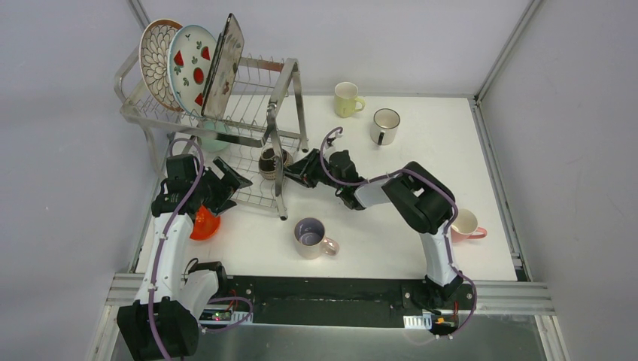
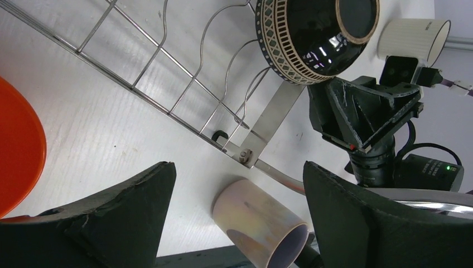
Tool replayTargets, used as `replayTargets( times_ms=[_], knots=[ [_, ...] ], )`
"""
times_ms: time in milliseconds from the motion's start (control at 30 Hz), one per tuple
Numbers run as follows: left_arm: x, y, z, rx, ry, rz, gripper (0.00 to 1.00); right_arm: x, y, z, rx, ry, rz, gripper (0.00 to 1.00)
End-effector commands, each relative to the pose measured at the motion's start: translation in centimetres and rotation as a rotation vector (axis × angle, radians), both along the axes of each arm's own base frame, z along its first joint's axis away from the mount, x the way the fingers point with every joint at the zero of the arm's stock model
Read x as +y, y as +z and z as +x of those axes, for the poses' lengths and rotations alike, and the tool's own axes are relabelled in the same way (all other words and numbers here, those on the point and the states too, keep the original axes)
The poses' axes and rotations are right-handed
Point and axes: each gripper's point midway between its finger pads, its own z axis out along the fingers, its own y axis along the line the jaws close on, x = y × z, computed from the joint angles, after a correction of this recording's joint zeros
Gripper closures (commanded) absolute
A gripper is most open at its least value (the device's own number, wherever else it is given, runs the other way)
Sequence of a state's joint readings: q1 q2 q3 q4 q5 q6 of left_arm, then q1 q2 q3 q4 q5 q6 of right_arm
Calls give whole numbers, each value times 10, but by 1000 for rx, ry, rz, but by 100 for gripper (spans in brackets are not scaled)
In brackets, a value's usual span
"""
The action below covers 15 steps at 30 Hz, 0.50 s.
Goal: Load the mixed dishes into the dish rack
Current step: Turn the bowl upside down on the dish rack.
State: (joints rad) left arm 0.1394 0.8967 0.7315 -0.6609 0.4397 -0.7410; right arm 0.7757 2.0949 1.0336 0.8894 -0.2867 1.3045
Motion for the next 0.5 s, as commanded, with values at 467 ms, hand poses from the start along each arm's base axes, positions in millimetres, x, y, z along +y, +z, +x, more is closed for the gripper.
replayTargets(
  times_ms=[467],
  knots=[
    [-4, 15, 8, -78, -26, -28, 13, -4, 18, -14, 5, 80, -141, 53]
  ],
)
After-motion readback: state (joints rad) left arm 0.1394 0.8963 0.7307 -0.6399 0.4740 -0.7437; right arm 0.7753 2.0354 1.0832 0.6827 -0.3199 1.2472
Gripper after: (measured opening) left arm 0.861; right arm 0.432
